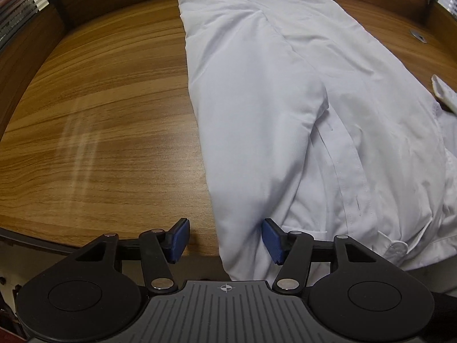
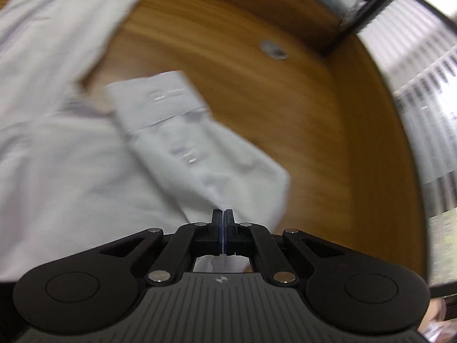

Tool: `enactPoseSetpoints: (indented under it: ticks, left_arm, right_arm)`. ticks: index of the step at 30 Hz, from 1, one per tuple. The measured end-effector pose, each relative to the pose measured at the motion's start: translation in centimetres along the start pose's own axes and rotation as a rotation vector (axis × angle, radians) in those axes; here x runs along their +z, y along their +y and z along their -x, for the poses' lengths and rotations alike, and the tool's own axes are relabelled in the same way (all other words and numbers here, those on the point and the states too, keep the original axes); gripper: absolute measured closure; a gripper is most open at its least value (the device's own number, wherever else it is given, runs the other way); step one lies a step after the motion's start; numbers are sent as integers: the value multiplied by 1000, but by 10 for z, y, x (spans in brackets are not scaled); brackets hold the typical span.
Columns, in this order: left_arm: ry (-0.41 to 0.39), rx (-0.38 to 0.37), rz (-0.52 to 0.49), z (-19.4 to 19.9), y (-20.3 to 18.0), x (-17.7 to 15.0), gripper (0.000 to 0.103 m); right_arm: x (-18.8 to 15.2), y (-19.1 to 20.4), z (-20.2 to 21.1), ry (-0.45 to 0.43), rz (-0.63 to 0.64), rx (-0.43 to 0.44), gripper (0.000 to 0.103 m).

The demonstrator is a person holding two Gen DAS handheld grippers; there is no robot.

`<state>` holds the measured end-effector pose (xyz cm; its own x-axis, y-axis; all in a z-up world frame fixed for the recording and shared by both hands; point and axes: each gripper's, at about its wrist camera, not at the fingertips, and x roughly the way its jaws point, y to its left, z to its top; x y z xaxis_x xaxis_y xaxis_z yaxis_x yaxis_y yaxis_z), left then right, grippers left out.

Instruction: Fold clothes

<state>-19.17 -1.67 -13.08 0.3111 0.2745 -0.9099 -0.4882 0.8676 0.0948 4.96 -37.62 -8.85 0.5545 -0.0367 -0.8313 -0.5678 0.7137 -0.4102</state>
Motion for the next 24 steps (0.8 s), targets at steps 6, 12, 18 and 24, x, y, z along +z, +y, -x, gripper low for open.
enactPoseSetpoints:
  ticks: [6,12,18,24]
  left_arm:
    - [-3,91,-10,3,-3,-1,43]
    - [33,168,87,1,10,3,44]
    - [39,175,92,7,4,3,44]
    - [-33,74,81,40,-3,7,44]
  right_arm:
    - [18,-44,-41,-1,91,-166,103]
    - [28,-74,-88,76,67,-191,103]
    - [22,-75,-102,125,30,-163,85]
    - [22,-75,-53,18,-69,-84,41]
